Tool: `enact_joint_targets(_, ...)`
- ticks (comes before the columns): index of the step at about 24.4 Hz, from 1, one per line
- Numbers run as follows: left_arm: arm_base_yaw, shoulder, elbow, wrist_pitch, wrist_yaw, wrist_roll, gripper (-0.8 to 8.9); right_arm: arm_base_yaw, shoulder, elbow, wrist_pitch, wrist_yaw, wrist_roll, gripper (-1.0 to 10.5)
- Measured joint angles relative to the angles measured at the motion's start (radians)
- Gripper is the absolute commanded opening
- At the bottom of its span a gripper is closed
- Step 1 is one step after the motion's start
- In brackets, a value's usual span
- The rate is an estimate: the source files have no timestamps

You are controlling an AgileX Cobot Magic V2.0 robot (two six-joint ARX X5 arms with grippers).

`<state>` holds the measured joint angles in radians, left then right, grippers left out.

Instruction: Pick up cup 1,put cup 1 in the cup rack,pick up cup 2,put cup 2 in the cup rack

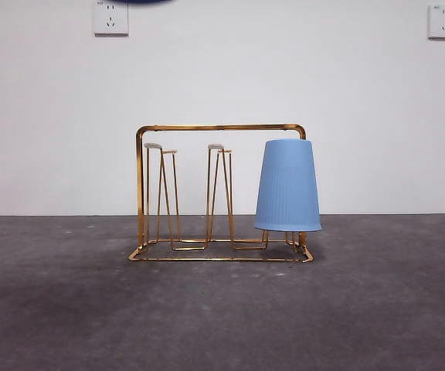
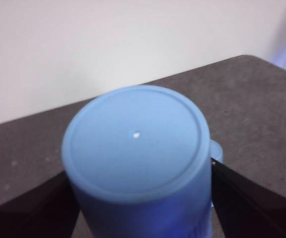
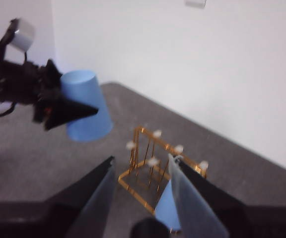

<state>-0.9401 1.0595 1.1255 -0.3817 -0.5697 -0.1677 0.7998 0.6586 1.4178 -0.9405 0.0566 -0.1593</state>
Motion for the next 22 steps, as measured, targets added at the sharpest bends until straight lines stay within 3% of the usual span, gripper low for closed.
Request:
enact_joint_targets(10, 0.304, 0.08, -0.014, 0.106, 0.285, 0.023, -0.07, 0.0, 0.0, 0.0, -0.122, 0.0, 0.031, 1.9)
enact_joint_targets(13, 0.341, 0.134, -0.014, 0.137, 0.34, 0.038, -0.07, 0.0, 0.0, 0.0, -0.122, 0.0, 0.038, 1.9)
enact_joint_targets(22, 0.382, 0.282, -0.014, 0.239, 0.387, 0.079, -0.07, 0.0, 0.0, 0.0, -0.143, 0.0, 0.066, 1.9)
